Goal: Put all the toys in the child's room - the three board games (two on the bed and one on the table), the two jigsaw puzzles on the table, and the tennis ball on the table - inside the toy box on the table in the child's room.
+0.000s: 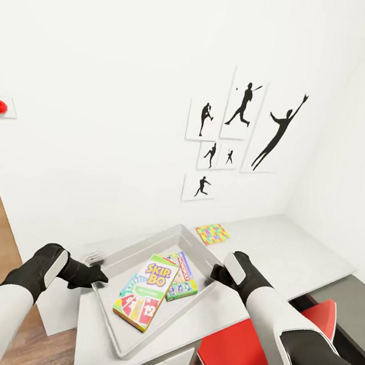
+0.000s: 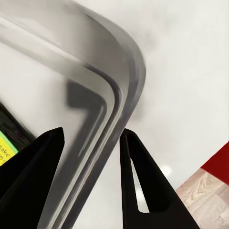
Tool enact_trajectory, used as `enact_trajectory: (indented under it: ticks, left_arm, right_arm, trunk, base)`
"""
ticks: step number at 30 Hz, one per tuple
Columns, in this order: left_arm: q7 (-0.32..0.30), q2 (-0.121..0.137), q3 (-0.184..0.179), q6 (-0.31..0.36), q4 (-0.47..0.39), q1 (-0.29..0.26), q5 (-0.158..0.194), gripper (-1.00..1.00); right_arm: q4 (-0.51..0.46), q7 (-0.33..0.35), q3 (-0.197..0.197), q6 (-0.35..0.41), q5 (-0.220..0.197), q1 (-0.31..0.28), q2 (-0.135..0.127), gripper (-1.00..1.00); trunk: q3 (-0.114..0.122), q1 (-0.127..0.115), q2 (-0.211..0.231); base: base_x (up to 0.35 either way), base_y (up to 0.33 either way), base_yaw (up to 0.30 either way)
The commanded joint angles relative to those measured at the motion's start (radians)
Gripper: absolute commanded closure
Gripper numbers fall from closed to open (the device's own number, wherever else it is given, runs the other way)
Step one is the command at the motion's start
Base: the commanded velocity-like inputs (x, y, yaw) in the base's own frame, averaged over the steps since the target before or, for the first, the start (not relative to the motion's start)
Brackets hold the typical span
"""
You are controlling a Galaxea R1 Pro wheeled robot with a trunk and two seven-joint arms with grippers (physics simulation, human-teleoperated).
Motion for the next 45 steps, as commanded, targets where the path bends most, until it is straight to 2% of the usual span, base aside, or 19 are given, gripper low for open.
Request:
enact_trajectory:
  ticks: [1, 32, 45]
  left_arm:
    - [0.005, 0.001, -0.002, 0.008, 0.0, -0.001, 0.002, 1.0]
    - [0.005, 0.001, -0.003, 0.007, 0.0, -0.001, 0.002, 1.0]
    - [0.005, 0.001, -0.002, 0.007, 0.0, -0.001, 0.002, 1.0]
  right_arm:
    - [-0.002, 0.016, 0.034, -0.011, -0.061, -0.001, -0.001, 1.0]
    - [-0.004, 0.016, 0.035, -0.011, -0.061, -0.001, 0.0, 1.0]
    - [-0.004, 0.015, 0.035, -0.011, -0.061, -0.001, 0.0, 1.0]
  trunk:
    - [-0.004, 0.001, -0.003]
    - [-0.05, 0.001, -0.003]
    - [-0.052, 0.001, -0.003]
  base:
    - [0.0, 0.0, 0.0]
    - [0.0, 0.0, 0.0]
    - [0.0, 0.0, 0.0]
